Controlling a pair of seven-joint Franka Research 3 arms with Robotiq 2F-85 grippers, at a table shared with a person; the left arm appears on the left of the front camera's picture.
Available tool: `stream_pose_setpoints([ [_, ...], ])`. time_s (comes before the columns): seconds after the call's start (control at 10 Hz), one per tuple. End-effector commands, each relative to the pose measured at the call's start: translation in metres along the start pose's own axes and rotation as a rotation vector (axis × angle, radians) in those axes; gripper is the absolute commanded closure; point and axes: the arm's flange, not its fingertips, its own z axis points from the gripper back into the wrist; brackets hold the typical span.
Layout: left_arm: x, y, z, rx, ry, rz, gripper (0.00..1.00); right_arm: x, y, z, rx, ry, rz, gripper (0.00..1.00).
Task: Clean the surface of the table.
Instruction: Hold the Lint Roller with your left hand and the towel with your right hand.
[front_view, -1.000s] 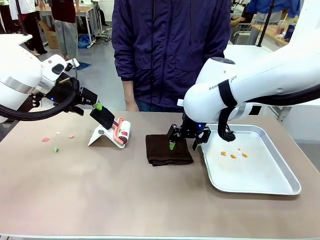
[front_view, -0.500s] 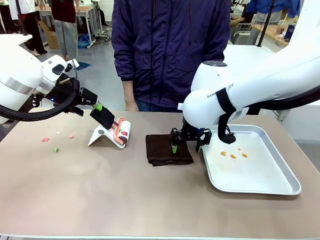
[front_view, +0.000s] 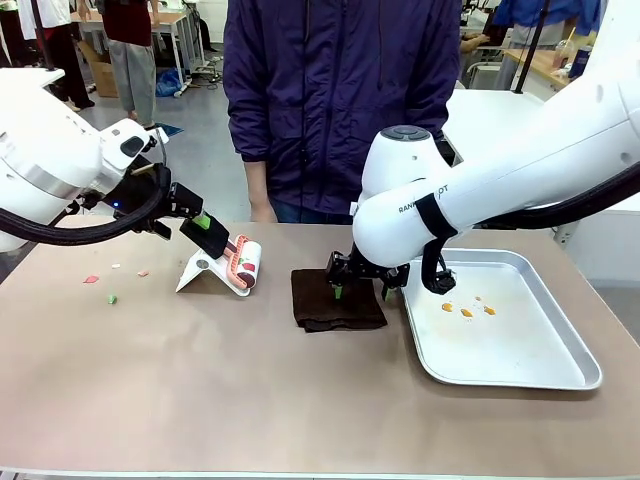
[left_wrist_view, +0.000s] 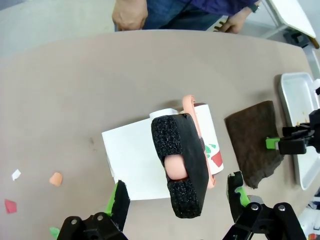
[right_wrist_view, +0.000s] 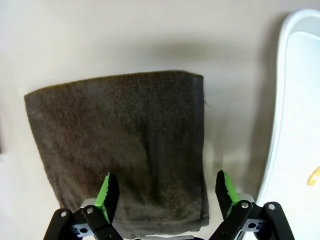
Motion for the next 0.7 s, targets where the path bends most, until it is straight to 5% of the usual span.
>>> stream_pose_setpoints([
  [0.0, 0.005, -0.0084, -0.0002, 0.02, 0.005, 0.025, 0.0, 0.0013, 0.0052, -0.0044, -0.029, -0.05, -0.064, 0.0],
  [0.1, 0.0055, -0.0099, 0.0007, -0.005, -0.003, 0.038, 0.06, -0.0003, 0.004, -0.0044, 0.007, -0.032, -0.054, 0.0],
  [0.2, 0.0056, -0.0106, 0.0018, -0.014, -0.005, 0.049, 0.6, -0.0018, 0.0043, -0.0039, 0.014, -0.034, -0.052, 0.6],
  [0.3, 0.0061, -0.0091, 0.0021, -0.022, -0.011, 0.056, 0.66, -0.002, 0.0046, -0.0041, 0.021, -0.028, -0.055, 0.6],
  [0.4, 0.0062, -0.0082, 0.0009, -0.03, -0.018, 0.07, 1.0, -0.002, 0.0051, -0.0046, 0.022, -0.02, -0.053, 1.0],
  [0.5, 0.0058, -0.0091, -0.0005, -0.031, -0.015, 0.07, 1.0, -0.0028, 0.0064, -0.0035, 0.031, -0.026, -0.046, 0.65],
  [0.6, 0.0073, -0.0089, -0.0013, -0.034, -0.016, 0.077, 1.0, -0.0036, 0.0074, -0.003, 0.034, -0.027, -0.041, 1.0],
])
